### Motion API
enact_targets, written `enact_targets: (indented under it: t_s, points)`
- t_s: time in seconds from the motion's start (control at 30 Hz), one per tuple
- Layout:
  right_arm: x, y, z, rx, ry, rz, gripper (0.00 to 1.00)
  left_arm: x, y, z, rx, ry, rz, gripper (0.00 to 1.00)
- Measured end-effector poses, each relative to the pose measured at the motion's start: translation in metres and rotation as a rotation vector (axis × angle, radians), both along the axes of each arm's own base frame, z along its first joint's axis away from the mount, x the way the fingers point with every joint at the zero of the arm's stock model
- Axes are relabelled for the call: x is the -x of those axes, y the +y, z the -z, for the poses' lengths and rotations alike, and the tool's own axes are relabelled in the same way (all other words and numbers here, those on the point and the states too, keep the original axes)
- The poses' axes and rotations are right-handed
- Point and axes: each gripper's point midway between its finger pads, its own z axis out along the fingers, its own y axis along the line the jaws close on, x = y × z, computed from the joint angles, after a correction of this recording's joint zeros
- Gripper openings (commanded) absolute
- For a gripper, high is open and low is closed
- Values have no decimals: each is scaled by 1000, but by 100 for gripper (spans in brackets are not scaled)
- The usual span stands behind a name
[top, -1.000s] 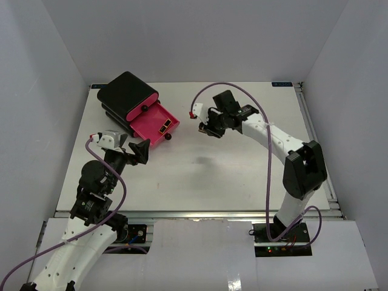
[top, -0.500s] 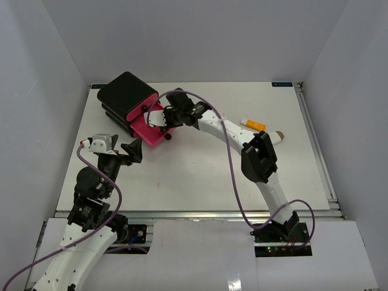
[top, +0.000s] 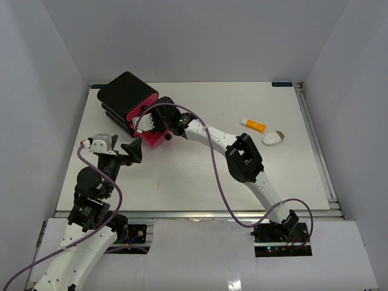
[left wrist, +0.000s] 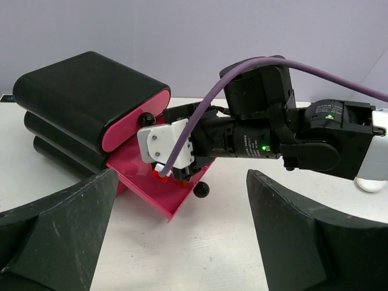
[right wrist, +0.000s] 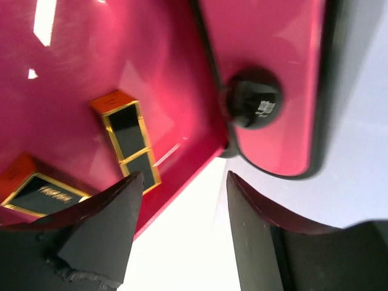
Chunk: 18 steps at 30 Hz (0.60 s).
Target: Organize the makeup
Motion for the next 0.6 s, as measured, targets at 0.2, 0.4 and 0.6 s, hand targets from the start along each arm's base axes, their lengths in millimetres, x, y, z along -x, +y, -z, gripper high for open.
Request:
enact_targets:
  t_s: [0.2,0.4,0.6]
  points:
    - [7,-10,7,7,-12,36,66,0,0,1,-1,1,0,98]
    - [52,-80,-21,-52,234,82,66,1,-4,2,-4,1,23,98]
    - [47,-232,-87,-397,491,279,65,3,-22,2,-16,-9,123,98]
